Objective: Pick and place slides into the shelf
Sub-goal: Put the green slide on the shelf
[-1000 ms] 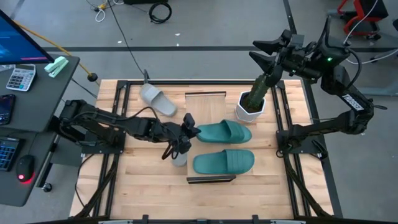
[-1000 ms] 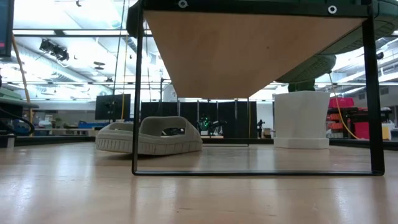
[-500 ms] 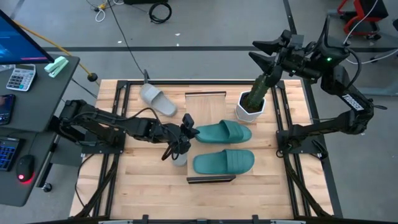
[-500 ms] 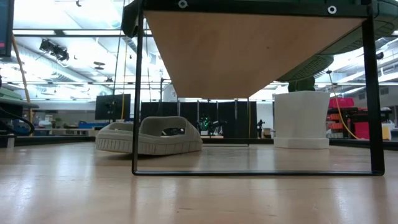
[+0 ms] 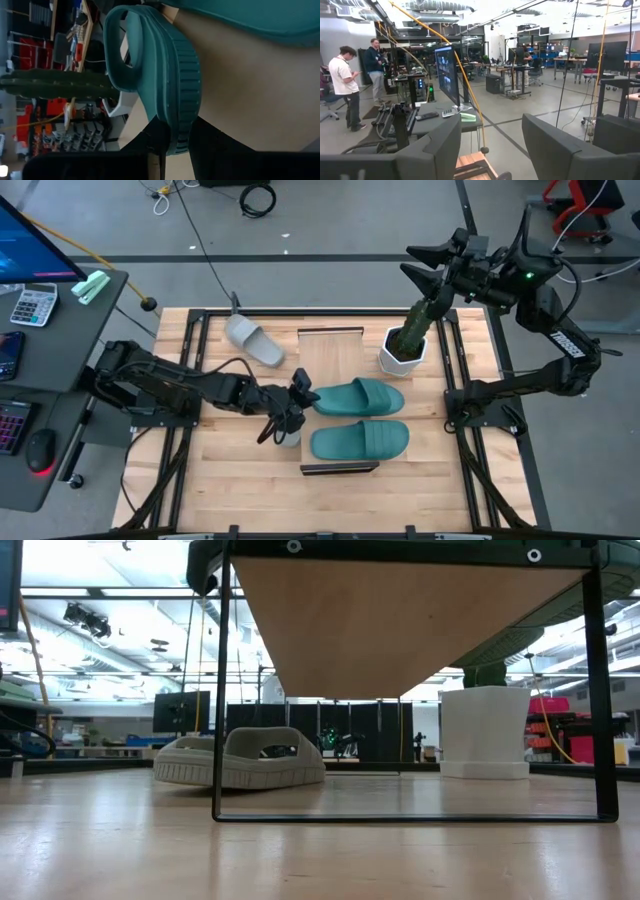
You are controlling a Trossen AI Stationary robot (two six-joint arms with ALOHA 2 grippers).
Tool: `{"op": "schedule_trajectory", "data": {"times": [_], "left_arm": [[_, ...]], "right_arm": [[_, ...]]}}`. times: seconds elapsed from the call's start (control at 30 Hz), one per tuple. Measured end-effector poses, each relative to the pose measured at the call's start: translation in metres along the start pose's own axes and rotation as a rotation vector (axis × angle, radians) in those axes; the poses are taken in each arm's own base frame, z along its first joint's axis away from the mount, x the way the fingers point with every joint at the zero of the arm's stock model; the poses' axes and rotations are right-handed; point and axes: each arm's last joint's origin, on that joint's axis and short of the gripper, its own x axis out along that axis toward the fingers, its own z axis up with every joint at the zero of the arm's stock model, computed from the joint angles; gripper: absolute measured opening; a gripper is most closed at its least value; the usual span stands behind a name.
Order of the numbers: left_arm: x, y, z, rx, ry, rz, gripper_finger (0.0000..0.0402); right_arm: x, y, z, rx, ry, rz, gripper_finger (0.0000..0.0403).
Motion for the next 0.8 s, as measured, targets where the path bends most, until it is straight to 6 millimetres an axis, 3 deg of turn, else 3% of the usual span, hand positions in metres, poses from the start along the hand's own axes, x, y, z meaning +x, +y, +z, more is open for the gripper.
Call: {"op": "schedule_trajectory", "data": {"times": [0.8], "left_arm": [[-0.0004, -0.0057, -0.0035, -0.097, 0.024, -0.065, 0.0056]], "right_arm": [[0.0008, 0.0, -0.0004, 0.015, 0.002, 0.0, 0.0215]]}}
